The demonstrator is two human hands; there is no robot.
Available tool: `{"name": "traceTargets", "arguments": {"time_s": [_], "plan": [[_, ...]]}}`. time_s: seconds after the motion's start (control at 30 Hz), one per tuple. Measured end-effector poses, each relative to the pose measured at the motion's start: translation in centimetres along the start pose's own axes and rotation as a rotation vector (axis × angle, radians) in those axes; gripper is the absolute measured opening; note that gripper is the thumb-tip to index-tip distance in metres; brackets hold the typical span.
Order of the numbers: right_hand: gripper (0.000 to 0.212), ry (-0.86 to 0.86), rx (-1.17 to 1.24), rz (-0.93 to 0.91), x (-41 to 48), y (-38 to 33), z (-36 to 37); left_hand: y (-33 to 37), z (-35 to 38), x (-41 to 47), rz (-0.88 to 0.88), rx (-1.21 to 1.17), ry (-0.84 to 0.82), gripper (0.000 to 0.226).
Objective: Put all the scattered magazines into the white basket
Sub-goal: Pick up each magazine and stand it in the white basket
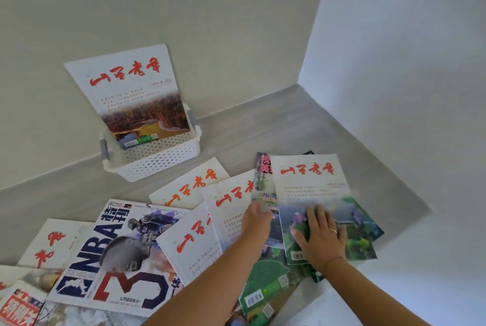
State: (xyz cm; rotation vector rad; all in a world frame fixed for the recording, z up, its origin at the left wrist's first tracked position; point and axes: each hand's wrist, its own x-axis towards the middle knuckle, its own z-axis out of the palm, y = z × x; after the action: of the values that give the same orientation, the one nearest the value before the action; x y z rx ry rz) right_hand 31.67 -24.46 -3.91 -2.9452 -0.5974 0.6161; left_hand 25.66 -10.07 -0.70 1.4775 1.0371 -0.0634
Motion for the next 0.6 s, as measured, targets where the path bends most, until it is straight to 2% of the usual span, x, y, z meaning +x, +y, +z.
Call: {"name": "traceTargets", "arguments": {"time_s": [0.17,0.27,0.4,0.5,0.6], "plan": [[0.081,-0.053,0.035,-0.140,-1.6,-2.0,1.7,0.6,0.7,1.5,-0.105,-0.062,0.118,0.020],[0.075,-0.038,0.124,-0.196,-0.9,-0.7,0.9,1.1,-0.3,2.9,-0.195,-0.061,0.121,0.017],[0.062,-0.061,0.241,-0.266,0.2,1.5,-0.8,1.6,0.0,2.9,-0.024,0.013,0.046,0.022],[0.061,-0.075,0.357,-0.297,0.6,2.0,-1.4,1.6,0.9,2.5,0.066,0.076,-0.025,0.028],[0.072,0.069,0.417,-0.153,1.7,3.2,-2.1,1.6,0.4,2.5,0.157,0.030,-0.037,0.030]]}}
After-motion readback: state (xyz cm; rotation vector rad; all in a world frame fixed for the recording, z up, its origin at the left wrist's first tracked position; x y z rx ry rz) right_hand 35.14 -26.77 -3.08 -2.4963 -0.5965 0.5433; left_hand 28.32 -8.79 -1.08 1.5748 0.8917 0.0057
